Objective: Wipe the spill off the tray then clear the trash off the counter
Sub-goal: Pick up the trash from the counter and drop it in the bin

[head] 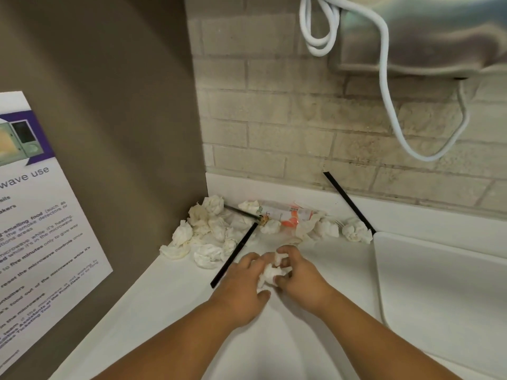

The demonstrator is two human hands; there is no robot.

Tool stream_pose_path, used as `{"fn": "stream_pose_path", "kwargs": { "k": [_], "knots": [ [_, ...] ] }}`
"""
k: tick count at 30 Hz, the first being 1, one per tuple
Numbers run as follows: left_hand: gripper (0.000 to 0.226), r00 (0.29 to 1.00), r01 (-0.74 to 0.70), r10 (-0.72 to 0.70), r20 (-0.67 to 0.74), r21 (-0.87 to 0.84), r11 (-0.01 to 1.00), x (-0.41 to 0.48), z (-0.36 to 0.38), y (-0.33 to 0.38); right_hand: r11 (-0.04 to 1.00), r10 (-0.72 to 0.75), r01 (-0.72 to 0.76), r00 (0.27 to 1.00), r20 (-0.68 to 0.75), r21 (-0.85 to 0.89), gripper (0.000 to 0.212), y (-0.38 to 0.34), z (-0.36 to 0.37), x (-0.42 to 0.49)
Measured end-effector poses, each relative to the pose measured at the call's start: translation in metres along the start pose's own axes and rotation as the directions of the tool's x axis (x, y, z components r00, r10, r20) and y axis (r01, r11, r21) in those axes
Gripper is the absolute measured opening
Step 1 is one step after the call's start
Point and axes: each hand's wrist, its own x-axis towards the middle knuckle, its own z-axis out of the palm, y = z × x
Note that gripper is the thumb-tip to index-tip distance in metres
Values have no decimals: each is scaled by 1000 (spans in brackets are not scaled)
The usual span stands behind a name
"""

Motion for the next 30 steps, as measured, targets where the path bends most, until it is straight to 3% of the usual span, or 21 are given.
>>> {"fn": "stream_pose_path", "kwargs": {
  "k": [2, 4, 7, 10, 13, 15, 18, 20, 24, 30],
  "knots": [
    [57, 998, -39, 37, 45, 41, 998, 2, 2, 5, 975, 65, -75, 997, 51, 211, 59, 0, -5, -2],
    [44, 999, -31, 30, 12, 49, 998, 2, 4, 5, 955, 120, -125, 992, 37, 270, 53, 3, -12, -2],
    [35, 1000, -18, 19, -14, 42, 999, 3, 5, 2, 989, 64, -85, 982, -176, -118, 41, 16, -35, 10],
    [33, 1000, -13, 14, -17, 44, 999, 4, 5, 0, 854, -3, -187, 931, -364, -485, 46, 31, -69, 25],
    [34, 1000, -7, 8, -30, 33, 999, 3, 6, 0, 751, 108, -374, 883, -458, -544, 52, 35, -98, 35],
    [34, 999, -10, 12, -38, 37, 999, 2, 7, 0, 720, 213, -434, 881, -423, -541, 60, 46, -109, 45],
    [33, 999, -22, 24, -41, 39, 999, 0, 5, 0, 697, 277, -381, 924, -263, -607, 77, 61, -111, 56],
    [32, 999, -25, 25, -48, 3, 1000, -2, 3, -1, 672, 288, -378, 926, -245, -637, 78, 65, -105, 58],
    [30, 996, -14, 5, -91, -95, 995, -10, -3, -4, 614, 265, -437, 899, -350, -657, 63, 58, -93, 53],
    [28, 977, -47, -16, -212, -288, 956, -29, -23, 0, 722, 1, -279, 916, -402, -634, 13, 59, -90, 51]
  ]
}}
